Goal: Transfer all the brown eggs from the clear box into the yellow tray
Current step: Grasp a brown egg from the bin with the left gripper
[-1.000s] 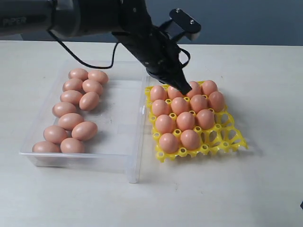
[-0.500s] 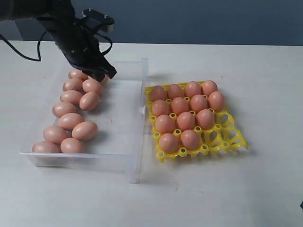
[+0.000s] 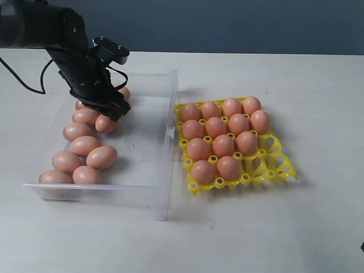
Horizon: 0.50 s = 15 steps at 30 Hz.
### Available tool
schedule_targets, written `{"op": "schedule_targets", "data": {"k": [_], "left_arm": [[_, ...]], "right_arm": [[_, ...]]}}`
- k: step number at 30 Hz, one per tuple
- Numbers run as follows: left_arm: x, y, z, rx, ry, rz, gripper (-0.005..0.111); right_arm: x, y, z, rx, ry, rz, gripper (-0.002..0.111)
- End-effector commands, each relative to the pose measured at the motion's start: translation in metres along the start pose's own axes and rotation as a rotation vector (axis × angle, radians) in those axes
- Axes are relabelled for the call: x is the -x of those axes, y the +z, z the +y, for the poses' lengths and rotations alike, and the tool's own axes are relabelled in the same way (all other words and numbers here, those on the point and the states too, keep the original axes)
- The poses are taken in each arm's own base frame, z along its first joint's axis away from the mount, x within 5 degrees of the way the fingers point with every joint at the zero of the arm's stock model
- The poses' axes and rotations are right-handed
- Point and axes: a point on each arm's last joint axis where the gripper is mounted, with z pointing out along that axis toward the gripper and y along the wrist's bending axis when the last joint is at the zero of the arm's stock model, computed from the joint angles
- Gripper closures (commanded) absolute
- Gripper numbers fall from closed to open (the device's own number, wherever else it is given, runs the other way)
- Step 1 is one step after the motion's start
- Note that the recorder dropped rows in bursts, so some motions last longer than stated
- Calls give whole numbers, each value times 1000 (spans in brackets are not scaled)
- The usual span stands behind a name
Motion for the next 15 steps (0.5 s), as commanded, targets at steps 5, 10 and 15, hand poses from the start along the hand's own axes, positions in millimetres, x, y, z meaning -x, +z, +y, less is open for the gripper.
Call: {"op": "schedule_targets", "data": {"k": [5, 10, 15], "left_arm": [[-7, 29, -2, -40, -41, 60, 37], [-4, 31, -2, -36, -50, 24, 40], [-2, 31, -3, -55, -75, -2, 69]], "right_arm": [[2, 0, 0, 1, -3, -15, 107], [2, 0, 0, 1, -3, -15, 107], [2, 0, 0, 1, -3, -15, 107]]}}
